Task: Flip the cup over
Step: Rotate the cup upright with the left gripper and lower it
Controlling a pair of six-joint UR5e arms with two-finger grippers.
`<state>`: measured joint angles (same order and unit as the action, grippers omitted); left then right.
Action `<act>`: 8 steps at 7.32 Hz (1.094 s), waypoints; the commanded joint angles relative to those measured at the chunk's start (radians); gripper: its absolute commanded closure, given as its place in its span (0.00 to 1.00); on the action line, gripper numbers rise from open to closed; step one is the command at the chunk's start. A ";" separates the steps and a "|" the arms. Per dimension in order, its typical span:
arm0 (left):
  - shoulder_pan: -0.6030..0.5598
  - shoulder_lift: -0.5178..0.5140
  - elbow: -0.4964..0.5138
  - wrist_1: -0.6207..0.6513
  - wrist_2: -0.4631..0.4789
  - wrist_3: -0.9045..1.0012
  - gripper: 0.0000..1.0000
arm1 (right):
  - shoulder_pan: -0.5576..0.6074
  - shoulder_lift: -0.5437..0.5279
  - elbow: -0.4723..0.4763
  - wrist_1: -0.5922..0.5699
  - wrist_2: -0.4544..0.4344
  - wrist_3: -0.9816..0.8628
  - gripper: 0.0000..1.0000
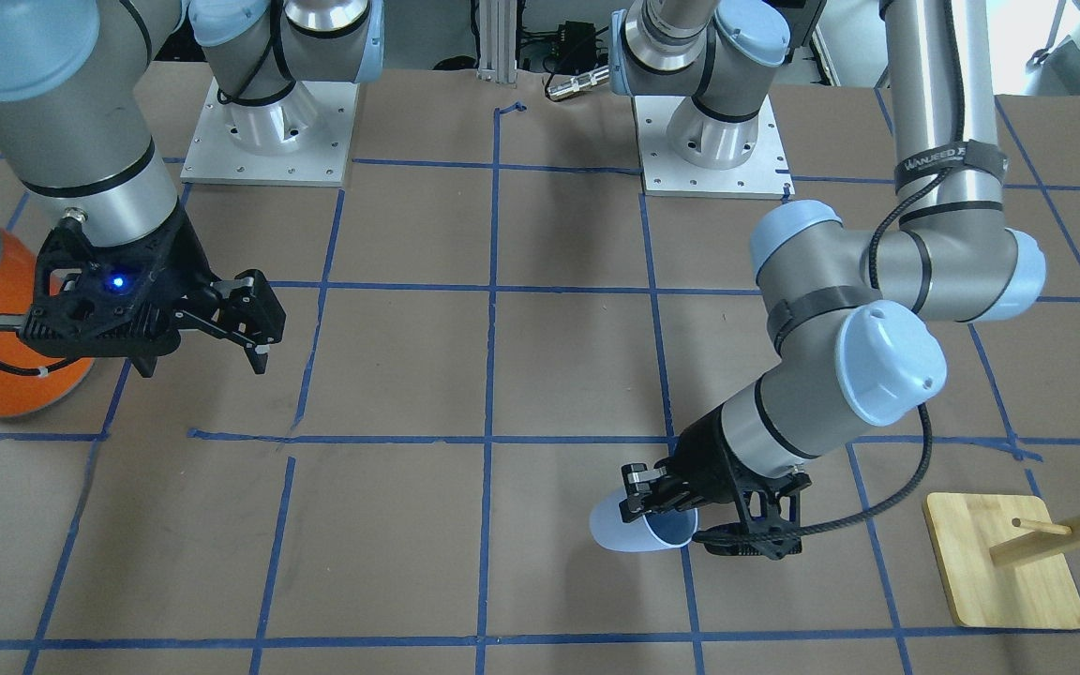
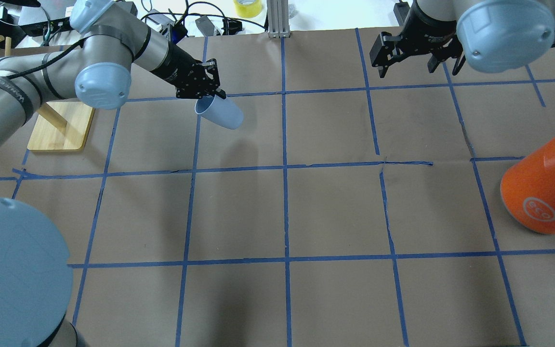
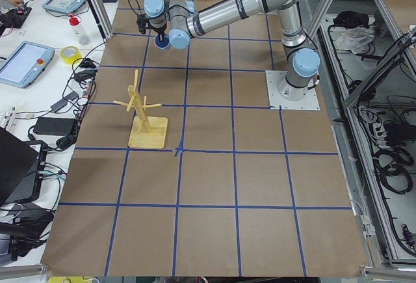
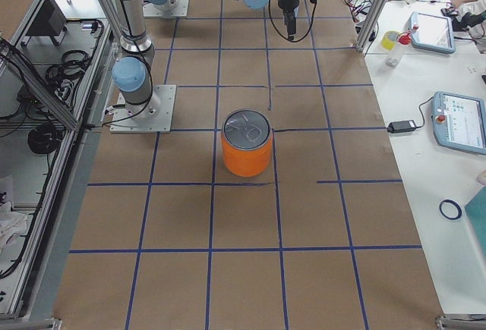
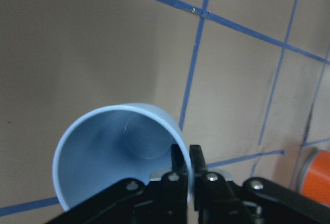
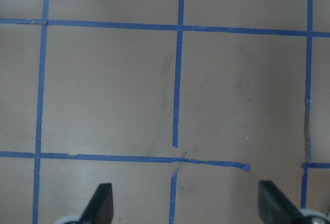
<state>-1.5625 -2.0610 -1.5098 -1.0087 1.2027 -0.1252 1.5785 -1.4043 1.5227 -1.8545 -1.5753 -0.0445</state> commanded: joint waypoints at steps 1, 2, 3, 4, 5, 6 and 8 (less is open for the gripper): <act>-0.074 -0.010 0.011 0.099 0.220 0.031 1.00 | 0.000 0.001 0.002 -0.002 0.001 -0.002 0.00; -0.088 -0.008 0.007 0.101 0.238 0.042 1.00 | 0.000 0.002 0.004 -0.002 -0.006 -0.002 0.00; -0.100 -0.011 0.002 0.099 0.277 0.042 1.00 | 0.000 0.001 0.007 -0.002 -0.011 -0.002 0.00; -0.108 -0.013 -0.001 0.099 0.278 0.042 1.00 | -0.002 0.001 0.020 -0.003 -0.017 -0.002 0.00; -0.135 -0.022 0.005 0.099 0.281 0.030 1.00 | -0.002 -0.001 0.025 -0.003 -0.017 -0.002 0.00; -0.171 -0.039 0.011 0.099 0.303 0.038 1.00 | -0.002 0.001 0.027 -0.005 -0.017 -0.002 0.00; -0.192 -0.074 0.014 0.131 0.336 0.045 1.00 | -0.002 0.001 0.027 -0.003 -0.017 -0.002 0.00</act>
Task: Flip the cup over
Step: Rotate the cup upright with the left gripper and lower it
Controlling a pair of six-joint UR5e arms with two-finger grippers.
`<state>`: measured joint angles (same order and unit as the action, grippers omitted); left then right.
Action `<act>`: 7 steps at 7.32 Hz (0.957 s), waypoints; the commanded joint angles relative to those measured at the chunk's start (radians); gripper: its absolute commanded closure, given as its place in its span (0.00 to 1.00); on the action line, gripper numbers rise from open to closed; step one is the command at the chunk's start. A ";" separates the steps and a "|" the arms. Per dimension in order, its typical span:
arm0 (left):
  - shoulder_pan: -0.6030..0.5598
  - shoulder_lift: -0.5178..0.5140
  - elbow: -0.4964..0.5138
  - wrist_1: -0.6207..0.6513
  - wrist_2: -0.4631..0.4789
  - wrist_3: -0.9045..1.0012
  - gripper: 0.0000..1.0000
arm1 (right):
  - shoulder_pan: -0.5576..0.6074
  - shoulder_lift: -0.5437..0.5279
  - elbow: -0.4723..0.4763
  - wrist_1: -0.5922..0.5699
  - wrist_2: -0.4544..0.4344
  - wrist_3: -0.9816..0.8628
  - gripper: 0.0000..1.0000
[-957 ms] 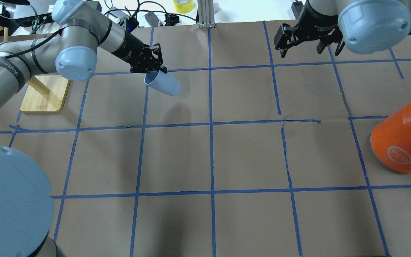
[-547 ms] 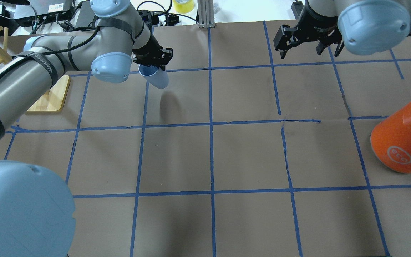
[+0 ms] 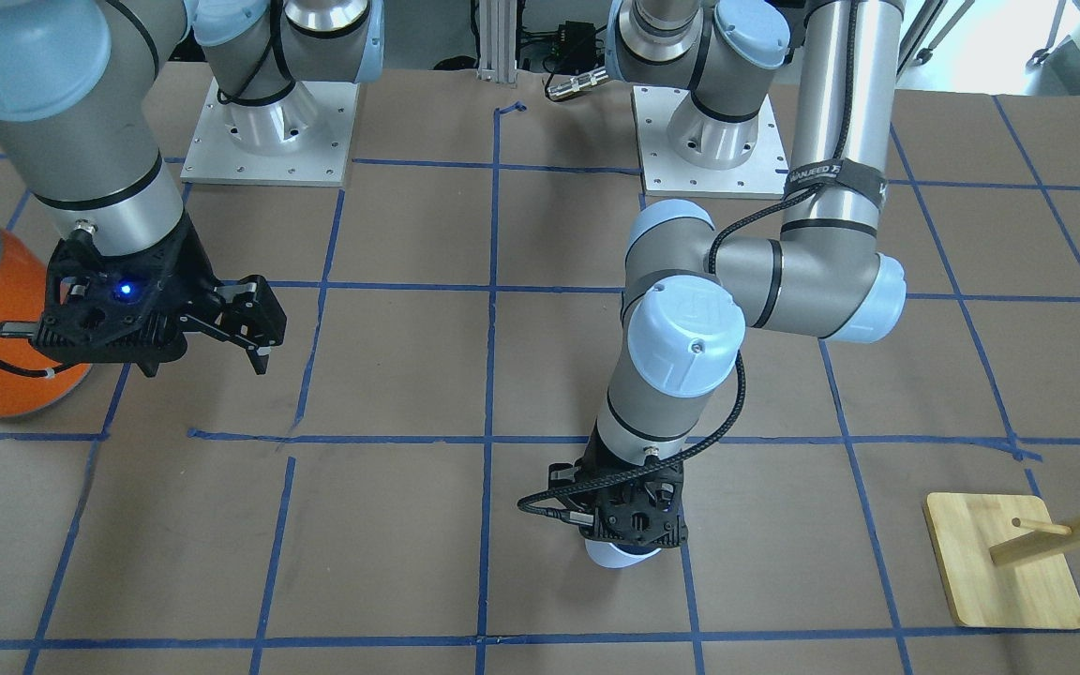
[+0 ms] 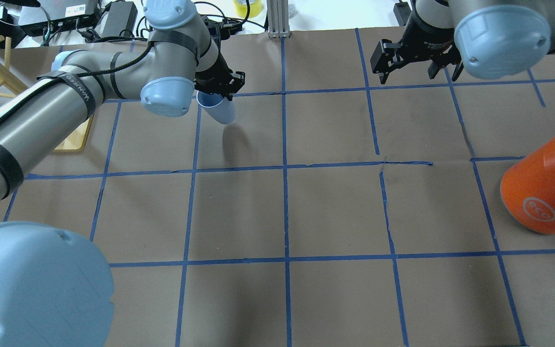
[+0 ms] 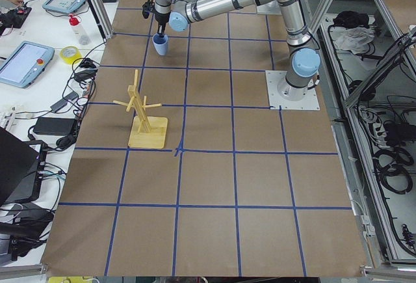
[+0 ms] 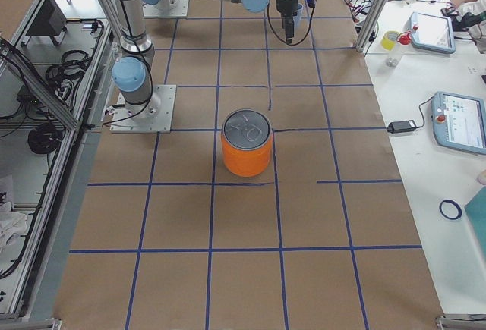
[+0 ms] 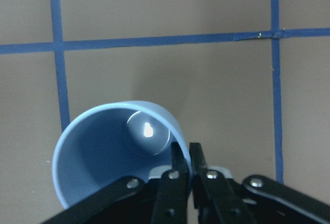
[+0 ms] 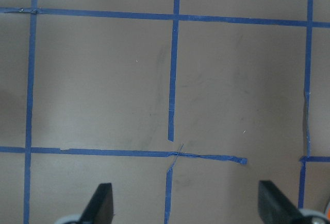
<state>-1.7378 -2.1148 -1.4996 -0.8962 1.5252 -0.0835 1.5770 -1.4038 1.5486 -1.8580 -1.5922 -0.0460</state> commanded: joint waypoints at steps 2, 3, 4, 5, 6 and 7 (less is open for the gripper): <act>-0.032 -0.030 0.015 0.023 0.056 0.055 1.00 | 0.000 0.000 0.001 0.000 0.000 0.000 0.00; -0.032 -0.031 0.071 0.008 0.150 0.188 1.00 | 0.000 0.000 0.001 0.000 0.000 0.000 0.00; -0.029 -0.036 0.116 -0.018 0.161 0.232 1.00 | 0.000 0.000 0.001 0.000 0.000 0.000 0.00; 0.009 -0.040 0.131 -0.021 0.162 0.272 1.00 | 0.000 0.000 0.002 0.000 0.000 0.000 0.00; 0.065 -0.039 0.133 -0.026 0.161 0.330 1.00 | 0.000 0.000 0.002 0.000 0.000 0.002 0.00; 0.134 -0.021 0.137 -0.118 0.161 0.362 1.00 | 0.000 0.000 0.002 0.000 0.000 0.002 0.00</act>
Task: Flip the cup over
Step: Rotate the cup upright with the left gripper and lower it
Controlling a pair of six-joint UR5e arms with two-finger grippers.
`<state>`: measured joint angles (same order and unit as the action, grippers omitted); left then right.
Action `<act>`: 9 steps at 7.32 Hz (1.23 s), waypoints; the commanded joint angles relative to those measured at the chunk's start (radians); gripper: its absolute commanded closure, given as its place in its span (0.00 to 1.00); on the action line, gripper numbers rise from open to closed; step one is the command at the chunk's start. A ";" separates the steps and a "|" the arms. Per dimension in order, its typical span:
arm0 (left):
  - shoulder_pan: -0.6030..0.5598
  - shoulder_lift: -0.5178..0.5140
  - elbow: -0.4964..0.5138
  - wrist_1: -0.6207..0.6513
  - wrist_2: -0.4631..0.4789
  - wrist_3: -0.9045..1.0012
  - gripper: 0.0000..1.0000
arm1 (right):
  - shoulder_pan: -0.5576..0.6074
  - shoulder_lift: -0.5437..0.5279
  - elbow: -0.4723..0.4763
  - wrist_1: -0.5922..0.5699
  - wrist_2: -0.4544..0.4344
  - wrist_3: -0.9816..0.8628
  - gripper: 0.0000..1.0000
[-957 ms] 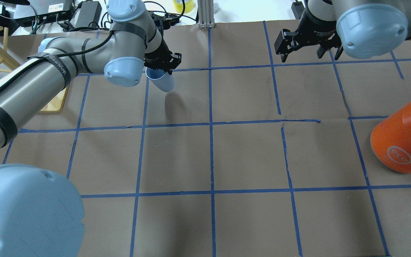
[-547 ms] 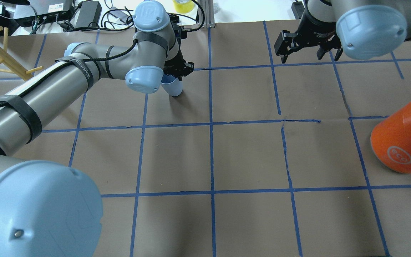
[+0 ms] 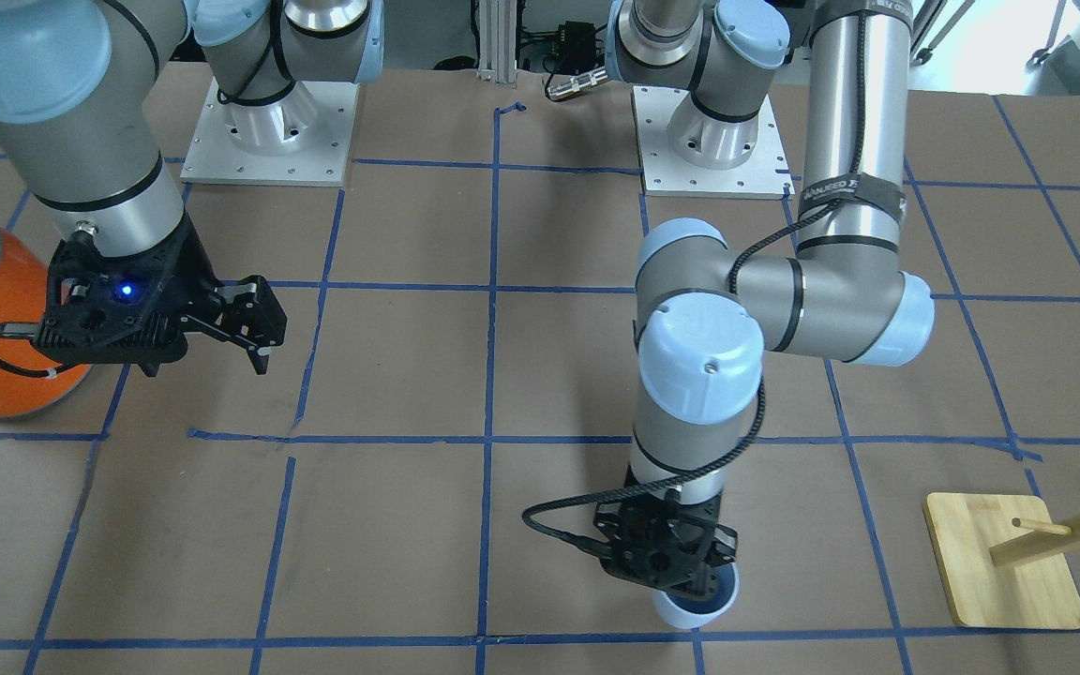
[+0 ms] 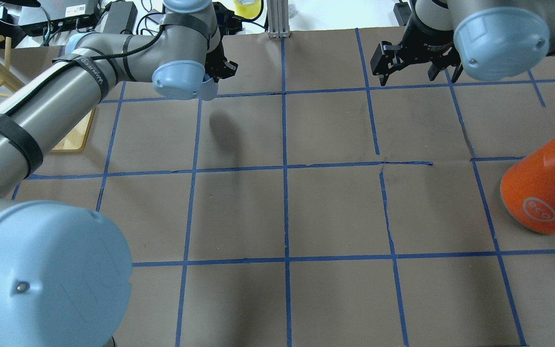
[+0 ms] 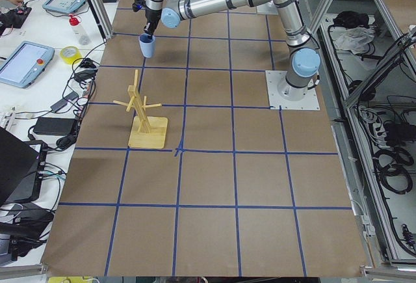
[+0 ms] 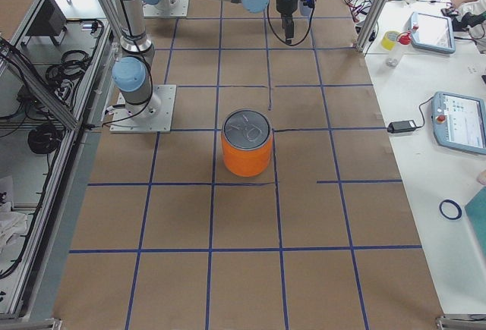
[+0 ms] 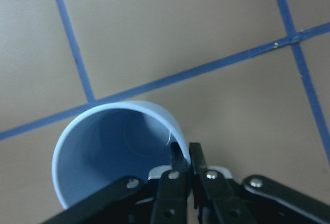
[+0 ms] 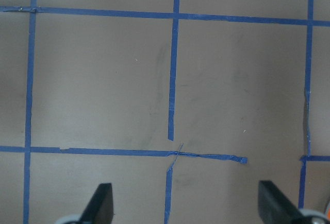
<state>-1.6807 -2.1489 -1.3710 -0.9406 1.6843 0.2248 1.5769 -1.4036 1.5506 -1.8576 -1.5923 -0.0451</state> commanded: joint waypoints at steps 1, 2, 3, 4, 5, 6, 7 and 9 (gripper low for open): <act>0.134 0.020 0.007 -0.122 -0.008 0.060 1.00 | 0.000 -0.002 0.000 0.001 0.000 -0.001 0.00; 0.148 0.023 -0.012 -0.130 0.002 0.060 1.00 | 0.000 0.000 0.000 0.000 0.000 0.001 0.00; 0.159 0.024 -0.040 -0.116 0.003 0.123 1.00 | 0.000 -0.002 0.000 0.001 0.000 0.001 0.00; 0.161 0.027 -0.083 -0.090 0.002 0.132 1.00 | 0.000 0.000 0.000 0.001 0.000 0.001 0.00; 0.159 0.029 -0.114 -0.005 0.000 0.123 1.00 | 0.000 -0.002 0.000 0.003 0.000 0.001 0.00; 0.159 0.032 -0.141 0.012 0.000 0.129 1.00 | 0.000 0.000 0.000 0.003 0.000 0.001 0.00; 0.159 0.030 -0.141 0.013 0.002 0.128 1.00 | 0.000 -0.002 0.003 0.005 0.000 0.001 0.00; 0.159 0.043 -0.138 -0.003 0.005 0.122 0.00 | 0.000 -0.003 0.023 0.000 0.000 0.001 0.00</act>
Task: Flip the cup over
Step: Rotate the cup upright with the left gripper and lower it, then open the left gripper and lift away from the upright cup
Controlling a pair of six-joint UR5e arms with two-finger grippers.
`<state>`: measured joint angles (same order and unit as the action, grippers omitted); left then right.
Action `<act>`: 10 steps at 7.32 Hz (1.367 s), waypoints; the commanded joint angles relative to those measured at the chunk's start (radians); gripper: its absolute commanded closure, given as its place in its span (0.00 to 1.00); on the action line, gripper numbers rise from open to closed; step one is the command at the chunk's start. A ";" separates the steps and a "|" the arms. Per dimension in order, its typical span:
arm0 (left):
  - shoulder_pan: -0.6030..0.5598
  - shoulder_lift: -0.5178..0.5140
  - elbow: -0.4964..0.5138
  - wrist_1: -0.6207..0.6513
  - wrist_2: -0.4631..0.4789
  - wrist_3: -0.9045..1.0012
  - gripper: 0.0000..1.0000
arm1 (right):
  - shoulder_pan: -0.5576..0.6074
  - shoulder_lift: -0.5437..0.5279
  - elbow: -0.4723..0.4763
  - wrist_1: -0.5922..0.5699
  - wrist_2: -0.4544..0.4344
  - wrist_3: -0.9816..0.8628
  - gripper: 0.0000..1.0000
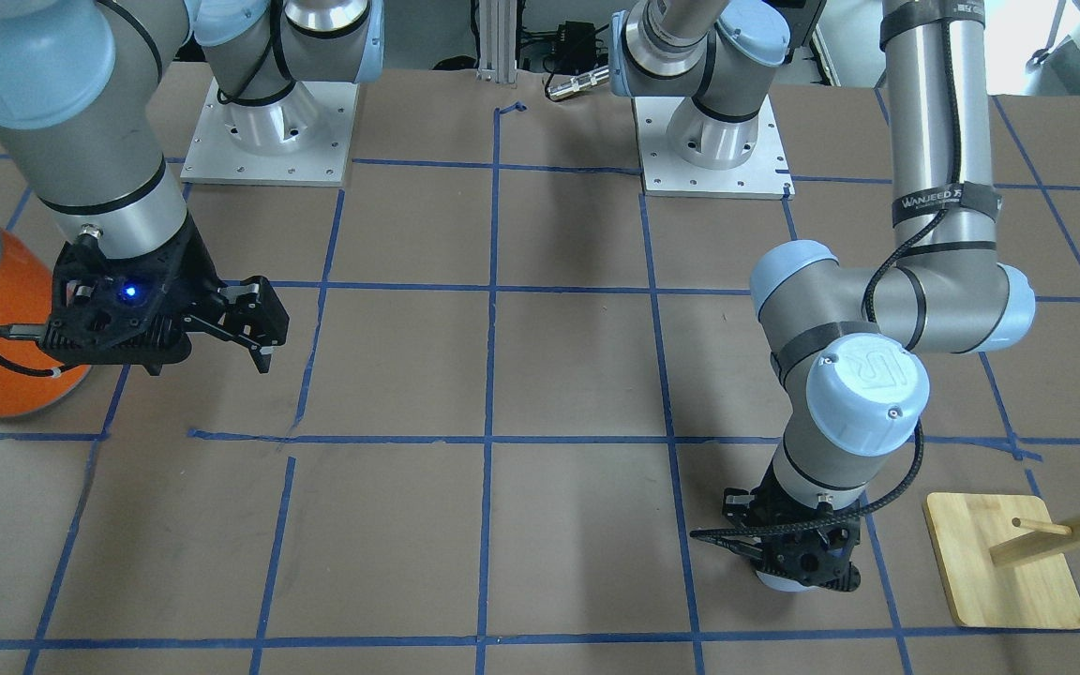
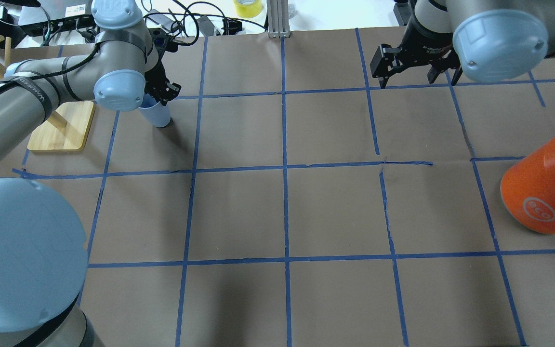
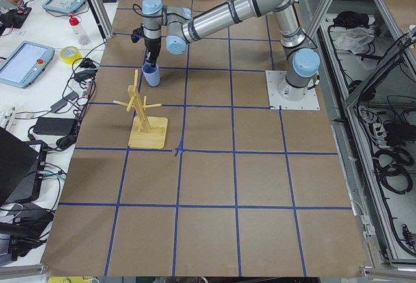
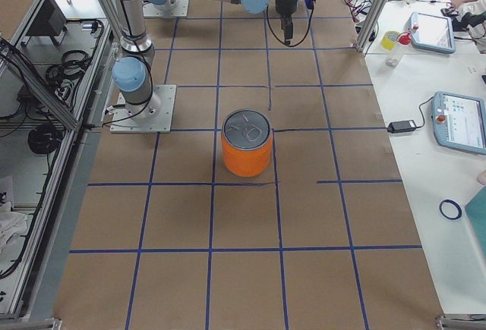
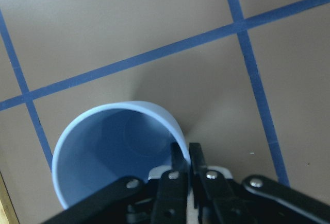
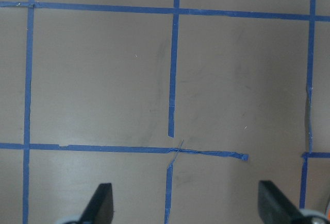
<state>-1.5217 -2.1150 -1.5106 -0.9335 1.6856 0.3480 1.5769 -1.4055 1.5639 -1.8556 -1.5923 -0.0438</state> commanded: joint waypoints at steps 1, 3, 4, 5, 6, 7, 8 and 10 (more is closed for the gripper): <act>0.000 0.035 0.018 -0.065 0.003 -0.010 0.00 | 0.000 -0.001 0.011 -0.002 -0.002 -0.002 0.00; -0.020 0.117 0.111 -0.317 0.006 -0.047 0.00 | 0.000 -0.001 0.011 -0.002 0.000 -0.002 0.00; -0.023 0.179 0.122 -0.399 0.006 -0.058 0.00 | 0.000 -0.007 0.010 0.010 -0.002 -0.002 0.00; -0.024 0.258 0.118 -0.477 0.000 -0.060 0.00 | 0.000 -0.023 0.011 0.015 0.002 -0.002 0.00; -0.028 0.327 0.109 -0.513 -0.006 -0.063 0.00 | 0.000 -0.024 0.010 0.028 0.002 -0.002 0.00; -0.063 0.381 0.115 -0.534 -0.004 -0.090 0.00 | 0.000 -0.036 -0.005 0.092 0.003 -0.002 0.00; -0.105 0.423 0.104 -0.559 0.006 -0.156 0.00 | 0.000 -0.073 -0.008 0.163 0.003 -0.002 0.00; -0.120 0.457 0.090 -0.579 -0.009 -0.239 0.00 | 0.000 -0.124 -0.013 0.260 0.015 -0.004 0.00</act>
<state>-1.6291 -1.6846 -1.4092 -1.4973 1.6880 0.1617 1.5769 -1.4966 1.5542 -1.6663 -1.5798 -0.0464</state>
